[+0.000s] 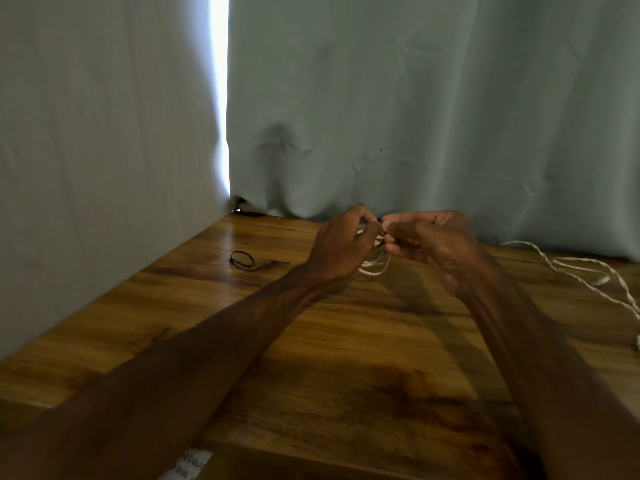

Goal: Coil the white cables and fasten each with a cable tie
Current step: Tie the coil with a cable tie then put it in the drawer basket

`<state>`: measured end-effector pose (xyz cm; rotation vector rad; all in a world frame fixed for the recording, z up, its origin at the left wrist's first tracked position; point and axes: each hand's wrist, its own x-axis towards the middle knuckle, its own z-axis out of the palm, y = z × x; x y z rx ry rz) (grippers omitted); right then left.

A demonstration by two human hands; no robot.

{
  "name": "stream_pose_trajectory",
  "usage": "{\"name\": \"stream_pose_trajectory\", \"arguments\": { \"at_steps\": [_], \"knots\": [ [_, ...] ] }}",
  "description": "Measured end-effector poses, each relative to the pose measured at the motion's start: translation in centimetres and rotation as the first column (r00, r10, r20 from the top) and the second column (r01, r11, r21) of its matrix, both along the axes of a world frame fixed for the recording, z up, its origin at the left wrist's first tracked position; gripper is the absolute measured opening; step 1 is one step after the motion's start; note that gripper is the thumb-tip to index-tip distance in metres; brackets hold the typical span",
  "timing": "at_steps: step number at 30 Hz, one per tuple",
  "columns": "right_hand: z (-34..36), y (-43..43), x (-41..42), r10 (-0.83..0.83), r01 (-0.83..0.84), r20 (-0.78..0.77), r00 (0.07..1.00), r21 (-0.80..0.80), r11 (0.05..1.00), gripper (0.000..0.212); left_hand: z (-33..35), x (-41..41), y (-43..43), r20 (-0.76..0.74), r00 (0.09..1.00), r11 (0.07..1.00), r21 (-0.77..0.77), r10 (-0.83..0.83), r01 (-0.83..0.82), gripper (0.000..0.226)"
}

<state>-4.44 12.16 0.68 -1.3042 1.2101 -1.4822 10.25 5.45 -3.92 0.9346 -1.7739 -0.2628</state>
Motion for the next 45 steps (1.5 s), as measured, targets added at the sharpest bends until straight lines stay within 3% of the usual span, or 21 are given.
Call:
{"name": "stream_pose_trajectory", "arguments": {
  "at_steps": [13, 27, 45],
  "knots": [
    [0.0, 0.1, -0.1, 0.004, -0.004, 0.006, 1.000, 0.009, 1.000, 0.012, 0.1, 0.1, 0.1, 0.015, 0.999, 0.999, 0.000, -0.032, 0.032, 0.024],
    [0.2, -0.1, -0.1, 0.055, -0.076, 0.183, 0.982, 0.110, 0.991, 0.025, 0.2, 0.6, -0.1, 0.061, 0.995, 0.996, -0.034, -0.081, 0.083, 0.017],
    [0.2, -0.3, -1.0, 0.102, -0.124, 0.127, 0.987, 0.179, 0.976, 0.023, 0.7, 1.3, 0.1, 0.217, 0.975, 0.983, -0.168, -0.036, 0.074, 0.019]
  ]
}}
